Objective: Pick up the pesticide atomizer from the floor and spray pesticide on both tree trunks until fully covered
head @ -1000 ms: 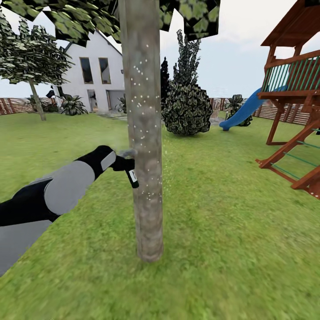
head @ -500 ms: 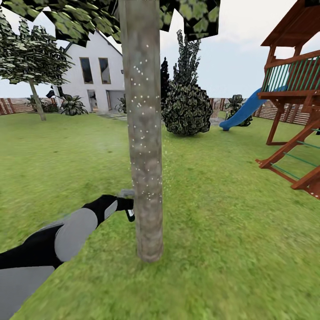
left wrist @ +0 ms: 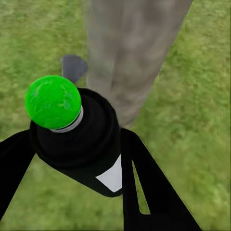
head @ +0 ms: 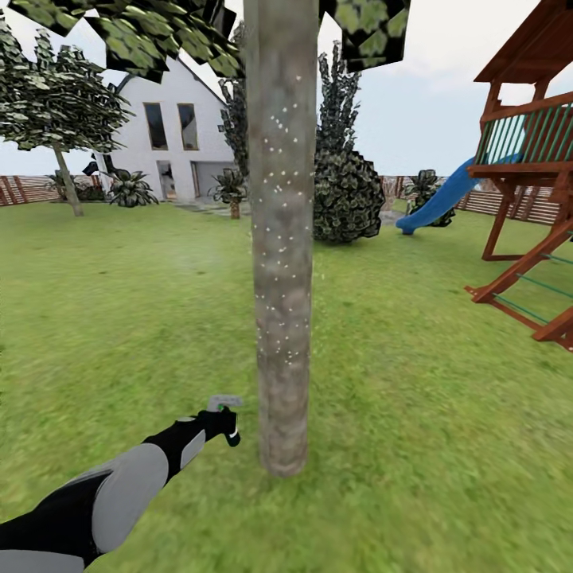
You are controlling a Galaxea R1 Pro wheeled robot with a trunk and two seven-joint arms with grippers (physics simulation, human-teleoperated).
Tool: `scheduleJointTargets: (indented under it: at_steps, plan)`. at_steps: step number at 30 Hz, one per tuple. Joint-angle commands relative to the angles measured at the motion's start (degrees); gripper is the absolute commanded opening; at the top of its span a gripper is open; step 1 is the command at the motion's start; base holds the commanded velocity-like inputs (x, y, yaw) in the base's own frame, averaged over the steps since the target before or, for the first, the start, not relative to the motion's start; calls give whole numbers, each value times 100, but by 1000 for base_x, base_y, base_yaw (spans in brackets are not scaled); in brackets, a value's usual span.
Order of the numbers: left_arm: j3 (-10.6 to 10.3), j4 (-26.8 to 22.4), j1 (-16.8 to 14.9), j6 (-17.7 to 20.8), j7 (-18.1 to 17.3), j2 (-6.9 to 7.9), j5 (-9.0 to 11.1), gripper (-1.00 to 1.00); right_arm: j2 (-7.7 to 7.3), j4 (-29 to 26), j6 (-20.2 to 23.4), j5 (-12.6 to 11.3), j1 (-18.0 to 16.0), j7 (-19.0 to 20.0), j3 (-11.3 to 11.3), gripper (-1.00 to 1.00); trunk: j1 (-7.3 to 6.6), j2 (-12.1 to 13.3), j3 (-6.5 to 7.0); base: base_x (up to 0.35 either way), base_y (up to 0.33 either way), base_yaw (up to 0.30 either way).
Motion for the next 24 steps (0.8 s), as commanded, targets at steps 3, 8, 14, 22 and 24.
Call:
scheduleJointTargets:
  at_steps: [3,8,14,22,24]
  plan:
    - [54,-16,-2,35,-18,32,-52,-100,5,29,-43,-31,-12,-17,42,100,4,-13,-13,18,347,0]
    - [55,-18,-2,42,-16,86,-52,-100,5,29,-49,-31,-12,-17,42,100,4,-13,-13,1,350,-231]
    - [55,-9,-2,34,-23,82,-52,-100,5,29,-49,-31,-12,-17,42,100,4,-13,-13,-73,335,-266]
    - [47,0,146,-7,-25,36,-52,-100,-99,15,-74,-25,-12,-50,40,100,4,-13,-13,-314,181,-20]
    - [47,0,225,-10,-25,31,-52,-100,-264,12,-77,-23,-12,-58,46,100,4,-13,-13,-347,121,0]
